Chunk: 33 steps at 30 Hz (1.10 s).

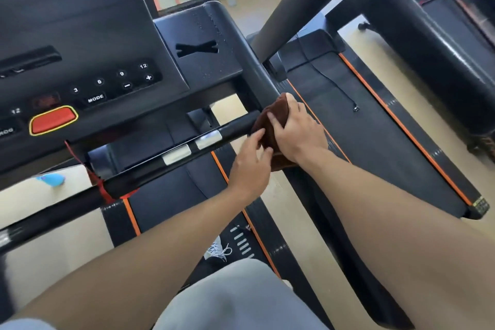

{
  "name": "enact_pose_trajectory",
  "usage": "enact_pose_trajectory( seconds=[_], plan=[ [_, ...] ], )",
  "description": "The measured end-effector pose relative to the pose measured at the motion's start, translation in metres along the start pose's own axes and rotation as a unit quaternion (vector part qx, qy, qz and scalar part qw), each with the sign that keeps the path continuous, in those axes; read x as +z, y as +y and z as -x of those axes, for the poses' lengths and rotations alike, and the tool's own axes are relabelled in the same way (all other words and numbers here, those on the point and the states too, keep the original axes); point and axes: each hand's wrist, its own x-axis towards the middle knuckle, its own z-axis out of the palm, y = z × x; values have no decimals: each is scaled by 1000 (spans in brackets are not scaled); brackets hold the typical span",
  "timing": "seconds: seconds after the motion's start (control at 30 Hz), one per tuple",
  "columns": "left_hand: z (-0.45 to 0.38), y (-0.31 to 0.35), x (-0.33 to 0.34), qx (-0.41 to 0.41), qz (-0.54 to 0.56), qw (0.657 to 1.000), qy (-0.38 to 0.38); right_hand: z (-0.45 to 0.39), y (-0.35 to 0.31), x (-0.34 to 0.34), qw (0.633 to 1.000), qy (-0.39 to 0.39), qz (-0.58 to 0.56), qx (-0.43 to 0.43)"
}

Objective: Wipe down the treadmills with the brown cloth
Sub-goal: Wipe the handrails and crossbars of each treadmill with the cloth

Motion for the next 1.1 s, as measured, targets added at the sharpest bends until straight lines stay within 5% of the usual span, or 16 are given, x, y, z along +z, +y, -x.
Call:
enact_pose_trajectory(
  seconds=[0.17, 0.5, 0.87, 1.1],
  plan=[
    [21, 19, 17, -72, 20, 983, -170, -10, 9, -19, 985, -106, -132, 31],
    [138, -10, 120, -83, 75, 982, -154, 96, 75, -28, 991, -133, 27, -24],
    [252, -53, 216, -71, 120, 978, -157, 234, 172, -32, 992, -110, 23, -55],
    [289, -69, 236, -67, 67, 976, -196, 293, 208, -24, 998, -25, 23, -44]
  ],
)
